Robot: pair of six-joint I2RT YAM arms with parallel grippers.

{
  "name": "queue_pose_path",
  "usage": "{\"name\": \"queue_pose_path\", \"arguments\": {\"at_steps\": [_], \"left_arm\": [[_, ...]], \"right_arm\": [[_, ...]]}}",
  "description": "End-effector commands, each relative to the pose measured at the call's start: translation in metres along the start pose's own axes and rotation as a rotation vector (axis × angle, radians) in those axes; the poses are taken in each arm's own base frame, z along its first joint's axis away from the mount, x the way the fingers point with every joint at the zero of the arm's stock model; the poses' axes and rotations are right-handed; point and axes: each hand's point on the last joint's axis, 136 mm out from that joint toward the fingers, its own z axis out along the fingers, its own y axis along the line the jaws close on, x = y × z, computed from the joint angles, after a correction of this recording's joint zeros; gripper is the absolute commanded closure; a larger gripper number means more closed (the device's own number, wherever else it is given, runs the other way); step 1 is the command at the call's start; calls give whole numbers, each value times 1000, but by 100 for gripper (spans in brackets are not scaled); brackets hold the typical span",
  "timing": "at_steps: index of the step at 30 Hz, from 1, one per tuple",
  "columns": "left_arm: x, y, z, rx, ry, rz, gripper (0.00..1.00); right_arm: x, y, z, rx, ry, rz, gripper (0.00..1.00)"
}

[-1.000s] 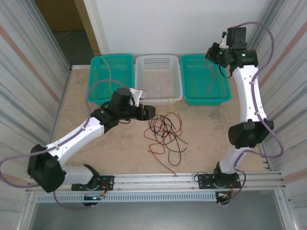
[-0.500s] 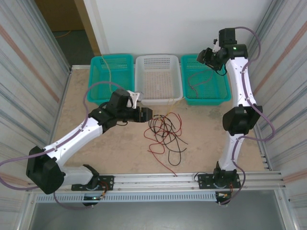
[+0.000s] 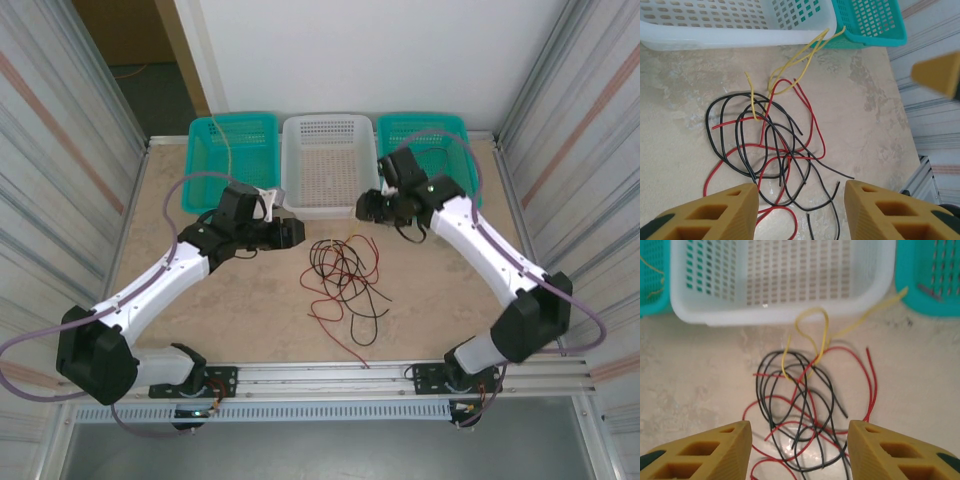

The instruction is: Untangle the cables

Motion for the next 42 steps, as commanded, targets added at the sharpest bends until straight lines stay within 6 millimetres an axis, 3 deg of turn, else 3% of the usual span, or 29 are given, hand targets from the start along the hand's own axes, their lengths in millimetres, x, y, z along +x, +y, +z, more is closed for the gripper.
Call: {"name": "queue_pose_path", "arguments": {"at_steps": [1,5,9,14,29,32,36,38,42], "left_arm": [[1,-3,0,32,5,-8,51],[4,-3,0,37,16,-14,52],[7,-2,-2,33,17,-8,52],[11,0,-6,21,22,-1,52],[14,-1,-1,39,49,8,53],[13,-2,-2,39,46,13,53],[10,-4,-3,42,43,19,53],[9,-6,-3,47,41,23,53],[3,-11,-3,65,35,29,54]], "right_arm": [[-4,3,15,-25,-98,99,49],[5,2,37,-20,-79,66,50],[6,2,64,-18,-59,29,57],[3,-1,87,0,-66,6,56],[10,-20,131,86,-24,13,66],[14,-22,136,102,-14,6,72],[11,-18,134,90,-24,-5,90],[5,-11,125,78,-43,-31,99],[-8,9,90,71,-116,-103,100]]}}
